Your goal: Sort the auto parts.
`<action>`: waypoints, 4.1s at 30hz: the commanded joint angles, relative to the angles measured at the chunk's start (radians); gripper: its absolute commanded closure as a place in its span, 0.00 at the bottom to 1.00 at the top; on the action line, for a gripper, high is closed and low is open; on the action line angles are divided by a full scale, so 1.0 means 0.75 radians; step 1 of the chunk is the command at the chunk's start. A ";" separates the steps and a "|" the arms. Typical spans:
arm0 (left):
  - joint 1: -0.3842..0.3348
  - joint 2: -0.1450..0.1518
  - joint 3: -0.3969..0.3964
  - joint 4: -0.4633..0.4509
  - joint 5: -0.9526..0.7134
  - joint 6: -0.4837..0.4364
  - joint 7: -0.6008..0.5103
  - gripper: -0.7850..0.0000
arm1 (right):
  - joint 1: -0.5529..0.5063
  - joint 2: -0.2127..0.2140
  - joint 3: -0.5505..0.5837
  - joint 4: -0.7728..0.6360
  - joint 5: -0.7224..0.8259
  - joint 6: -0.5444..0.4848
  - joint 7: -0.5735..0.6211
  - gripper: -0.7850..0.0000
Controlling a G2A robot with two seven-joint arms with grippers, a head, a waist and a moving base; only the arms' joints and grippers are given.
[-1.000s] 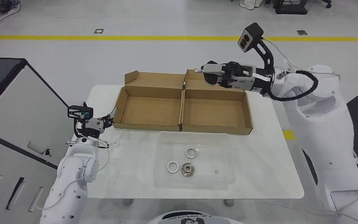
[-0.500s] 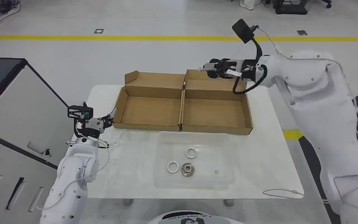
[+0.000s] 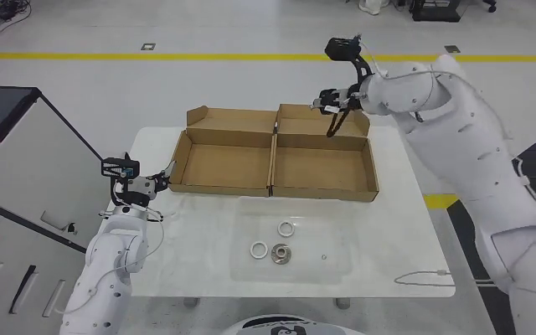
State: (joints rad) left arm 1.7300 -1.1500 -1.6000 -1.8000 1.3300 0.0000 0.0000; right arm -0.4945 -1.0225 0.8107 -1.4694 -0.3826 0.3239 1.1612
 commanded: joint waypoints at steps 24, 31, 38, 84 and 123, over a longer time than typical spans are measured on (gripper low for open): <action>0.000 0.000 0.000 0.000 0.000 0.000 0.000 0.00 | 0.197 -0.226 -0.433 0.565 -0.242 -0.083 0.189 1.00; 0.000 0.000 0.000 0.000 0.000 0.000 0.000 0.00 | 0.197 -0.282 -0.485 0.702 -0.277 -0.080 0.175 1.00; 0.000 0.000 0.000 0.000 0.000 0.000 0.000 0.00 | 0.174 -0.332 -0.515 0.823 -0.289 -0.074 0.150 1.00; 0.000 0.000 0.000 0.000 0.000 0.000 0.000 0.00 | 0.098 -0.513 -0.480 1.240 -0.293 -0.130 0.044 1.00; 0.000 0.000 0.000 0.000 0.000 0.000 0.000 0.00 | -0.017 -0.274 -0.095 0.469 -0.440 -0.377 0.404 0.00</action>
State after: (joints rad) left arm 1.7300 -1.1500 -1.6000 -1.8000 1.3300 0.0000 0.0000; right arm -0.4937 -1.2384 0.7175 -1.0663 -0.7157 0.0452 1.4426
